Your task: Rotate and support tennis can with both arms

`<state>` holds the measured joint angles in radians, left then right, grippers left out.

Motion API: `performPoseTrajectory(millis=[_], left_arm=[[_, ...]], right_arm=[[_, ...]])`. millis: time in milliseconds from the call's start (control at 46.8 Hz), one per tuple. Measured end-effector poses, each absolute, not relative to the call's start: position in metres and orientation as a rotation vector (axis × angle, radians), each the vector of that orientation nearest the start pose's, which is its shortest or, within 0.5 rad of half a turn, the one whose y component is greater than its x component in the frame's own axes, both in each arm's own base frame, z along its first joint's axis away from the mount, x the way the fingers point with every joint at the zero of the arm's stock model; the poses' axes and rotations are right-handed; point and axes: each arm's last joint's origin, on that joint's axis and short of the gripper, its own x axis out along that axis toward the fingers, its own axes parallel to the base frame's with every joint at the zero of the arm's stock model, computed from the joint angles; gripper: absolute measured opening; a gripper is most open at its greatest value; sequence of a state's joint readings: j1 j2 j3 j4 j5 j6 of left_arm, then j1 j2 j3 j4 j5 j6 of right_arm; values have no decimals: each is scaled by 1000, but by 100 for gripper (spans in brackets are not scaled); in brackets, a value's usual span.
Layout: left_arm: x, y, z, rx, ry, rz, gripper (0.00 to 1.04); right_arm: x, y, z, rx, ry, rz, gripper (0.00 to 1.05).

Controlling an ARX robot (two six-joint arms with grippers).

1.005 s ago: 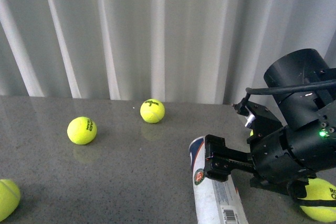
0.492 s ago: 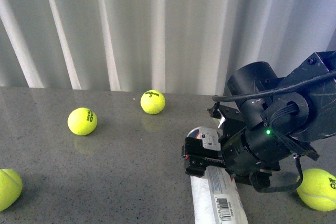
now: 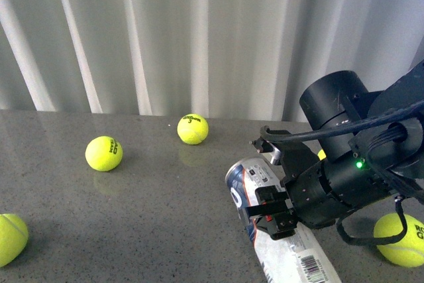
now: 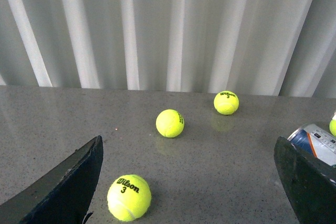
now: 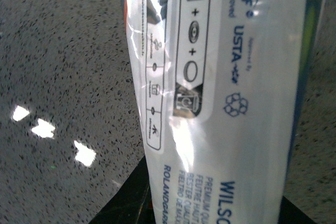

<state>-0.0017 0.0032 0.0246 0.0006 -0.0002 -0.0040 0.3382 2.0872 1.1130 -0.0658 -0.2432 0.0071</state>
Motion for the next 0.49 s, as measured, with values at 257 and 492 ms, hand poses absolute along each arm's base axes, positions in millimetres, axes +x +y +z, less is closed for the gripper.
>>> performPoseTrajectory(millis=[257,492], left_arm=[[96,0,172,-4,-22,-2,98],[96,0,172,-4,-22,-2,98]], right_arm=[[354,152,121,-563,754,826,18],[336,170,113,-961,569,1112,12]])
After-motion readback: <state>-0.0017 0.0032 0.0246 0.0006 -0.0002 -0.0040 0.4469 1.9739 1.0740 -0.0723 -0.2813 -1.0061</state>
